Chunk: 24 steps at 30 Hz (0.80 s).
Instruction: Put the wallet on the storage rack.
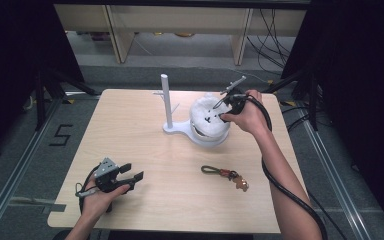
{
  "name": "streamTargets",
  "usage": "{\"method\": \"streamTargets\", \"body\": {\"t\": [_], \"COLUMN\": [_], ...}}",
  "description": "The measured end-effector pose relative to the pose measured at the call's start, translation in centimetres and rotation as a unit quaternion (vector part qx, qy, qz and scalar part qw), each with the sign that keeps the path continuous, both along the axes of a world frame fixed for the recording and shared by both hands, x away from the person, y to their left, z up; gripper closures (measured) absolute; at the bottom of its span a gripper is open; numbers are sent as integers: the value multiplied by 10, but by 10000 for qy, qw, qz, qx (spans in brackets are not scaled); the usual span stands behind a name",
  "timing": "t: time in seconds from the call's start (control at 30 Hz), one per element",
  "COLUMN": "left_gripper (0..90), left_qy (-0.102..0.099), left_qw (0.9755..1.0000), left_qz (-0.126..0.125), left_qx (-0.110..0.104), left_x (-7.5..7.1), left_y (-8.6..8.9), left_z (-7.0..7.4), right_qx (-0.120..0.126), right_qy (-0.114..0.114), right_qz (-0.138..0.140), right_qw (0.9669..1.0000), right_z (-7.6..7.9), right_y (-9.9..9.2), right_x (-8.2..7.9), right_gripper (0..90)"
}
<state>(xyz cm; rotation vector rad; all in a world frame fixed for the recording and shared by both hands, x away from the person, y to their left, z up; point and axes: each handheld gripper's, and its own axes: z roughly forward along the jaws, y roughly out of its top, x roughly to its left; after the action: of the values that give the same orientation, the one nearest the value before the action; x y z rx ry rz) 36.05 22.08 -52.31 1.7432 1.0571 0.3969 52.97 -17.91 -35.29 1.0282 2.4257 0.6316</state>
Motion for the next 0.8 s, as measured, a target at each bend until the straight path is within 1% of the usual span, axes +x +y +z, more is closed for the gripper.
{"method": "streamTargets", "body": {"t": [0.03,0.07,0.1,0.13,0.17,0.27,0.3,0.33,0.37,0.4,0.43,0.47,0.5,0.53,0.57,0.6,0.63,0.7,0.73,0.77,0.8], "left_gripper": [339,339,338,336,330,318,314,311,307,304,301,300,299,297,297,296,296,295,295,294,295], "left_qy": [-9,-9,-11,-22,-26,-12,-53,-47,-55,-68,-60,-81,-85,-96,-108,-121,-100,-105,-118,-121,-116], "left_qw": [10000,10000,10000,10000,10000,10000,10000,10000,10000,10000,10000,10000,10000,9999,9999,9999,9999,9999,9999,9998,9998], "left_qz": [-7,-7,-7,-38,-22,0,-39,-17,-19,-22,-13,-36,-44,-60,-81,-99,-89,-95,-121,-126,-129], "left_qx": [4,4,-11,-82,-90,-20,-66,-33,-44,-24,1,19,-1,-3,8,-22,31,28,35,18,20], "left_x": [0,0,0,1,1,0,0,0,0,0,0,0,0,0,0,1,0,1,1,1,1], "left_y": [0,0,-1,-1,-1,-1,-2,-2,-3,-3,-3,-4,-5,-6,-6,-7,-8,-8,-9,-10,-10], "left_z": [0,0,1,0,1,3,3,4,4,5,5,6,6,6,6,7,8,8,8,8,9], "right_qx": [46,46,26,98,143,220,230,234,264,296,265,301,320,318,336,346,379,391,417,439,444], "right_qy": [57,57,85,103,130,134,167,180,256,330,366,426,453,513,527,624,678,760,854,913,961], "right_qz": [-50,-50,-78,-106,-103,-122,-162,-160,-277,-288,-259,-314,-287,-299,-342,-390,-432,-437,-508,-496,-557], "right_qw": [10000,10000,9999,9998,9998,9996,9995,9994,9989,9986,9986,9981,9980,9977,9975,9967,9960,9954,9942,9936,9928], "right_z": [0,0,0,-1,-2,-8,-10,-13,-15,-19,-22,-25,-28,-32,-35,-38,-42,-49,-53,-56,-59], "right_y": [-5,-5,-11,-15,-19,-32,-36,-40,-43,-46,-50,-52,-55,-57,-59,-61,-63,-67,-69,-71,-72], "right_x": [-5,-5,-10,-13,-15,-22,-25,-27,-31,-34,-37,-41,-43,-47,-50,-54,-56,-61,-64,-66,-69], "right_gripper": [370,370,373,380,385,396,404,408,413,420,434,447,455,461,466,474,477,489,498,504,507]}}
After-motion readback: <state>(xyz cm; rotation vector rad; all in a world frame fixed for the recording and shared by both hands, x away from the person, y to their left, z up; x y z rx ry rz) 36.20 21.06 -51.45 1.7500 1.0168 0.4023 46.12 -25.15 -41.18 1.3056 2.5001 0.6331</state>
